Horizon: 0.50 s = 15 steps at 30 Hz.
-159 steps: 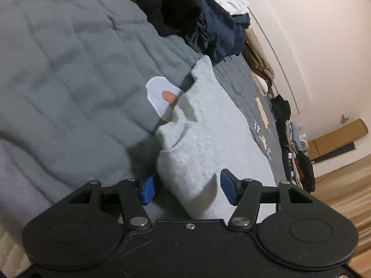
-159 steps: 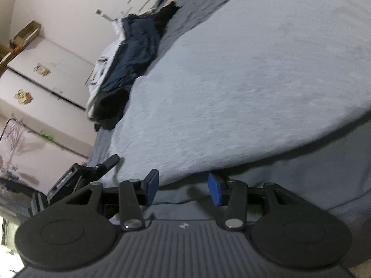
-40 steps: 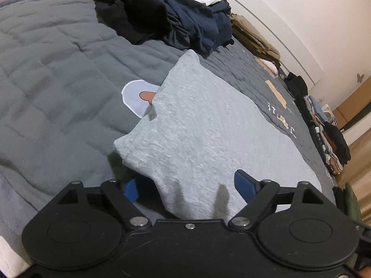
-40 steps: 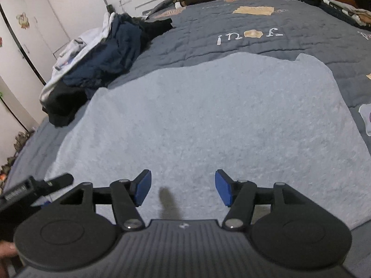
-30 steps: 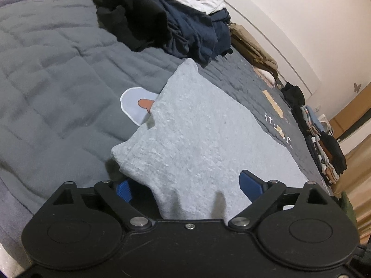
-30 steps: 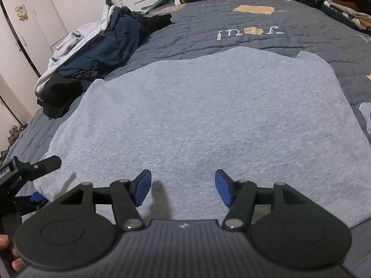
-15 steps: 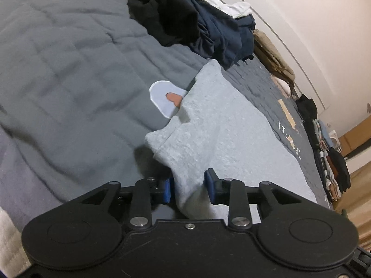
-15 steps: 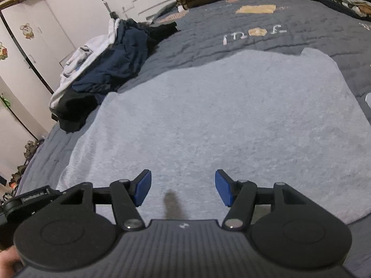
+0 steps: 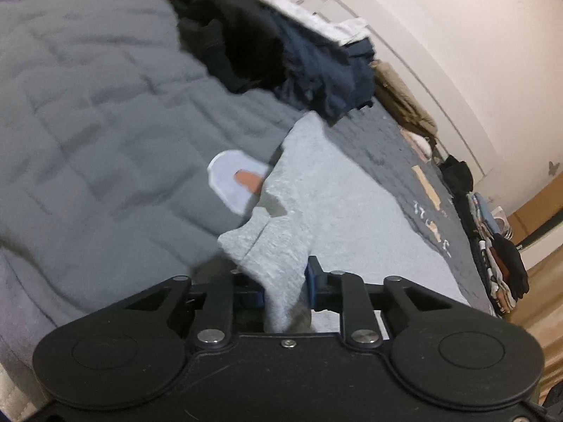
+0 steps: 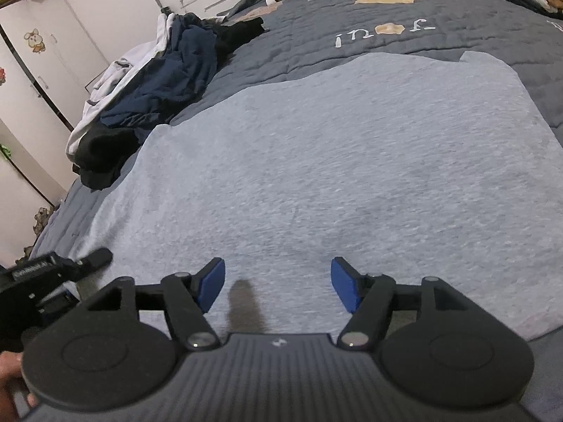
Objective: Fold clothes
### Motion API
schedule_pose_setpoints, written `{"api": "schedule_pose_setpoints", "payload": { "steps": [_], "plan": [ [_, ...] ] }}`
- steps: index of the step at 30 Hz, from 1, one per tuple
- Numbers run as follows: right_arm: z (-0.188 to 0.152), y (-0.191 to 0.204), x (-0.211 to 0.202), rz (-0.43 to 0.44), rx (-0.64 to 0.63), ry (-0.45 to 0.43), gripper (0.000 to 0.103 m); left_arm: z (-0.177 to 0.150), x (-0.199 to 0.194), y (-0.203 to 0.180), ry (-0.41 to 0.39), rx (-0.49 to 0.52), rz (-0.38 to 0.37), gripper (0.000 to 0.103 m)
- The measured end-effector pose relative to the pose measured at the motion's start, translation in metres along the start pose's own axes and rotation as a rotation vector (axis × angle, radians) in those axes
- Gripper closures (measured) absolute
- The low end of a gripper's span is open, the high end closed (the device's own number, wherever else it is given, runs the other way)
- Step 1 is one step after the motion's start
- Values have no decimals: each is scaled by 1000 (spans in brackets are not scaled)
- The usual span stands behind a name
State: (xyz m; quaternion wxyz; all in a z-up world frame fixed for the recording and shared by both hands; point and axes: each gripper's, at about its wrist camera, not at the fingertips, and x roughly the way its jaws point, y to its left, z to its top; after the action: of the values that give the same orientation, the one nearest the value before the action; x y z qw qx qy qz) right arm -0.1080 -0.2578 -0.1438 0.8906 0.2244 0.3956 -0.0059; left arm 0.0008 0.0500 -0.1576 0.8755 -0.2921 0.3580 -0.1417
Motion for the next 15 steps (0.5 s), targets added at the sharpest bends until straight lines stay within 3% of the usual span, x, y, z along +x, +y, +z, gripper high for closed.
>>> {"api": "schedule_pose_setpoints", "payload": {
  "steps": [6, 15],
  "plan": [
    [0, -1, 2, 12, 12, 4, 31, -2, 13, 9, 49, -36, 43, 76],
    [1, -4, 0, 27, 37, 3, 31, -5, 10, 0, 17, 16, 55, 74]
  ]
}}
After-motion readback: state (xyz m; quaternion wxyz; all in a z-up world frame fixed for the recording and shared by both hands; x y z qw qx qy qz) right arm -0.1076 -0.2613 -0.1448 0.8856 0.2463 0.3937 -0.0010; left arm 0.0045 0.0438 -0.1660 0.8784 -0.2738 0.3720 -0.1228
